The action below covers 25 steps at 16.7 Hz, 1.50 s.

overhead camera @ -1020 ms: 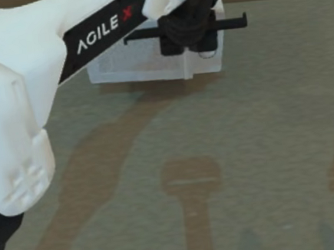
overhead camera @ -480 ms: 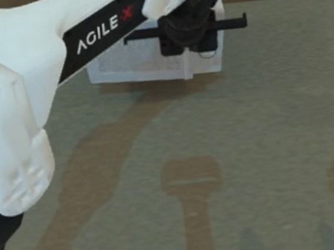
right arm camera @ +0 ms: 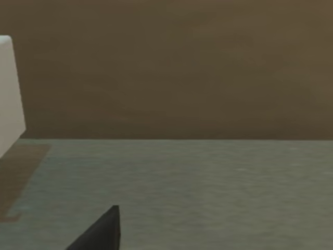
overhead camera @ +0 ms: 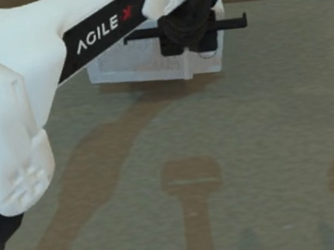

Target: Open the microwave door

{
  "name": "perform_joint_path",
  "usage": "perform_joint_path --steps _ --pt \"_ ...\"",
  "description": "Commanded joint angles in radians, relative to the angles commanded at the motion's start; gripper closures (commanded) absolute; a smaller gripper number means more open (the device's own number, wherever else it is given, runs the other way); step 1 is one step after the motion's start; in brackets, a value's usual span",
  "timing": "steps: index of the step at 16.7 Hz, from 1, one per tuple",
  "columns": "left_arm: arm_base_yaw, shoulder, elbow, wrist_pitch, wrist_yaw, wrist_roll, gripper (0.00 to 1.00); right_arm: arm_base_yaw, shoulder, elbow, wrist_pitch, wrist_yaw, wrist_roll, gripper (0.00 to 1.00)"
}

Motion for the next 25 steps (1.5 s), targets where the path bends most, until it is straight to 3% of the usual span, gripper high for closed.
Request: perform_joint_path --steps 25 --pt "0.001 -0.041 -0.07 0.039 0.013 0.032 1.0 0.0 0.0 0.0 0.0 0.0 0.0 0.0"
